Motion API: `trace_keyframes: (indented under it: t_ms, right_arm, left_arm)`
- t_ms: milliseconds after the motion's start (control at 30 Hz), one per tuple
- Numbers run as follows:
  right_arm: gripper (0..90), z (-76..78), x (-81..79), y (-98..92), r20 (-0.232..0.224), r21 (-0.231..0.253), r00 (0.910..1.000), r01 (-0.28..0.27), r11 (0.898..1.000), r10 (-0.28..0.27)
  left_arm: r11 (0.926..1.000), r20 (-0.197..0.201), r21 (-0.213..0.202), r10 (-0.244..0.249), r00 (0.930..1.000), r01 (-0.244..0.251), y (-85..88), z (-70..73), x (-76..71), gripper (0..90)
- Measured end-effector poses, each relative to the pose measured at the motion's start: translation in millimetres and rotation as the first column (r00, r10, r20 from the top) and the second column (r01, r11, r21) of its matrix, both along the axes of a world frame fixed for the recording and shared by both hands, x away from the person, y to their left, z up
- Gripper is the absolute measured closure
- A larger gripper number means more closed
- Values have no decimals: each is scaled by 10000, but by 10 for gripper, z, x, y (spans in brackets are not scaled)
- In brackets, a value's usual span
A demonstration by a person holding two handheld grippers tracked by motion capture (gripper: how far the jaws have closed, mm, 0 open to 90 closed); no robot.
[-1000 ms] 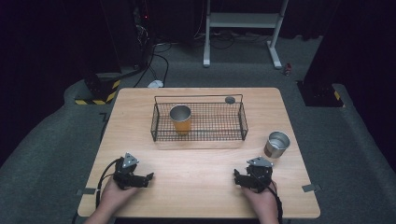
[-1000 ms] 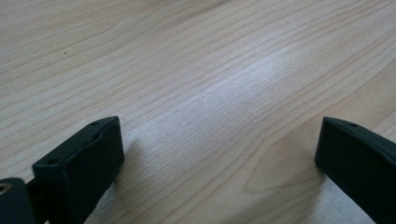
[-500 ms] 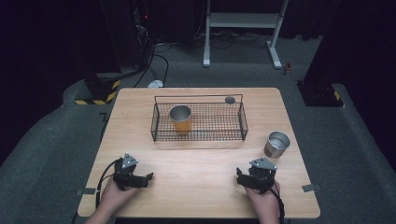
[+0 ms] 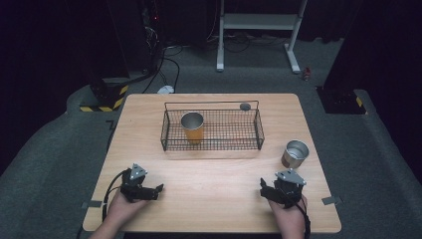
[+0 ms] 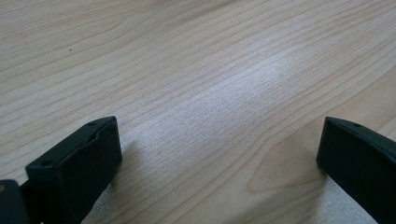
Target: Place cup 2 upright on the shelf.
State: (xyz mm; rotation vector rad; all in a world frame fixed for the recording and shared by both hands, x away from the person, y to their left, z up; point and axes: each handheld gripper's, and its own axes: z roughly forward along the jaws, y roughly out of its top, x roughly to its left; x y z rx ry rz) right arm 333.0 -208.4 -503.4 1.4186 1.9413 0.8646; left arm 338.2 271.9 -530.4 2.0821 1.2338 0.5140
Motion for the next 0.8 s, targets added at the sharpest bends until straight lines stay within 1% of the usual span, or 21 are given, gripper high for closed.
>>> trace_keyframes:
  t_ms: [133, 167, 267, 333, 367, 467, 600, 667, 800]
  right_arm:
    - [104, 14, -5, -95, 43, 117, 9998, 192, 9997, -192]
    - [103, 22, -10, -142, 59, 163, 9996, 261, 9995, -262]
    - [102, 35, -25, -182, 129, 201, 9995, 302, 9993, -305]
    - [103, 49, -32, -229, 222, 111, 9991, 360, 9993, -362]
    - [103, 55, -36, -240, 197, 189, 9988, 450, 9988, -454]
    - [103, 72, -35, -310, 233, 160, 9980, 581, 9982, -584]
    - [103, 76, -21, -379, 281, 203, 9963, 805, 9966, -810]
    - [102, 74, -8, -420, 325, 362, 9954, 890, 9954, -901]
    - [102, 70, 21, -476, 438, 411, 9927, 1109, 9930, -1127]
  left_arm:
    - [10000, 4, 6, -3, 10000, 3, 1, 0, -1, 4]
    - [10000, 6, 3, -3, 10000, 3, 1, 0, -1, 4]
    - [10000, 8, 3, -5, 10000, 5, 2, 0, -1, 4]
    - [10000, 9, 3, -4, 10000, 4, 1, 0, -1, 5]
    - [10000, 13, 10, -11, 10000, 11, 2, 0, -1, 4]
    - [10000, 21, 11, -10, 10000, 10, 3, 0, -2, 5]
    - [10000, 24, 13, -12, 10000, 12, 3, 0, -2, 5]
    - [10000, 38, 44, -22, 10000, 21, 5, 0, -1, 5]
    - [10000, 55, 22, -9, 10000, 9, 4, -2, -4, 6]
